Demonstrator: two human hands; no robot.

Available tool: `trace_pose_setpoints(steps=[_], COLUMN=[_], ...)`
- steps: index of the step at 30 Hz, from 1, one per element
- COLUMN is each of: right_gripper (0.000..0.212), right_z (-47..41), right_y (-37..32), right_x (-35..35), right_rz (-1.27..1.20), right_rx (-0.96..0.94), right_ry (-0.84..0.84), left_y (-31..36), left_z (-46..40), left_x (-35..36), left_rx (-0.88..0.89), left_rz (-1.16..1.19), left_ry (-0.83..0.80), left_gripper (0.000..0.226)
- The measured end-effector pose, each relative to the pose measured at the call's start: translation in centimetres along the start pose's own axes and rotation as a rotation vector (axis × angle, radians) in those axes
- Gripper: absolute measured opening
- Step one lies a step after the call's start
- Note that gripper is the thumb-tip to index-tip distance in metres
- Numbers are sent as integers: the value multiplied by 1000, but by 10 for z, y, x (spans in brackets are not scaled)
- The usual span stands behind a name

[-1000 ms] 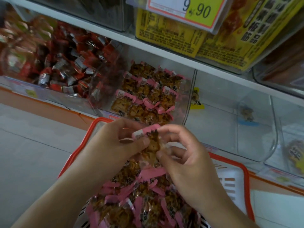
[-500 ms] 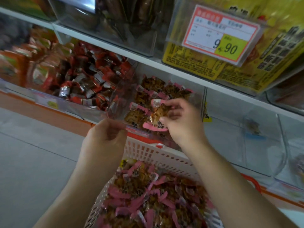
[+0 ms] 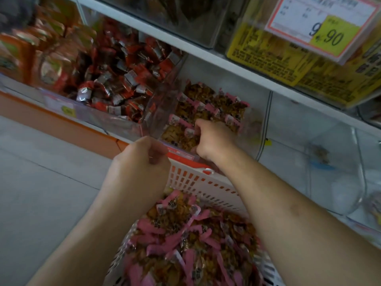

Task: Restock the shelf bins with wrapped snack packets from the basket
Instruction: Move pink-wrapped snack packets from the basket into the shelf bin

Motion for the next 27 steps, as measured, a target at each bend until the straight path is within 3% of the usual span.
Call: trace_pose_setpoints(steps=[4, 7, 10, 13, 15, 18, 22, 24, 27], right_gripper=[46, 39, 25, 9, 12, 13, 83, 92, 72], right_z=[-1, 8, 40, 99, 130, 144, 149, 151, 152], right_y=[2, 7, 7, 2, -3, -11, -21, -23, -27], right_x=[-1, -9, -27, -41, -26, 36, 115, 140, 165], right_rz=[5, -157, -364, -592, -651, -435, -179, -82, -93], right_rx=[-8, -9, -22, -202, -250, -169, -152, -219, -218], right_ry=[-33, -14, 142, 308, 187, -163, -486, -446, -323], left_y=[0, 2, -2, -10, -15, -20, -23, -25, -26], left_z=[0, 0, -4, -6, -5, -2, -3, -5, -6], left_x=[-3, -4, -8, -7, -4, 0, -2, -2, -1], left_rx=[6, 25, 54, 35, -25, -55, -12, -6, -15], left_rz=[-66, -80, -142, -216, -273, -349, -401, -406, -413], left_ry=[39, 55, 111, 121, 40, -92, -93, -108, -129], left_gripper=[16, 19, 26, 35, 39, 25, 26, 25, 22])
Point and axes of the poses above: each hand's wrist, its own z-axis away from the middle knuckle, its own x-axis out of the palm, y = z × x, the point moved 1 cm from there along -z, towards the middle knuckle, and after that the axes turned 4 degrees about y, right-handed, at the moved point
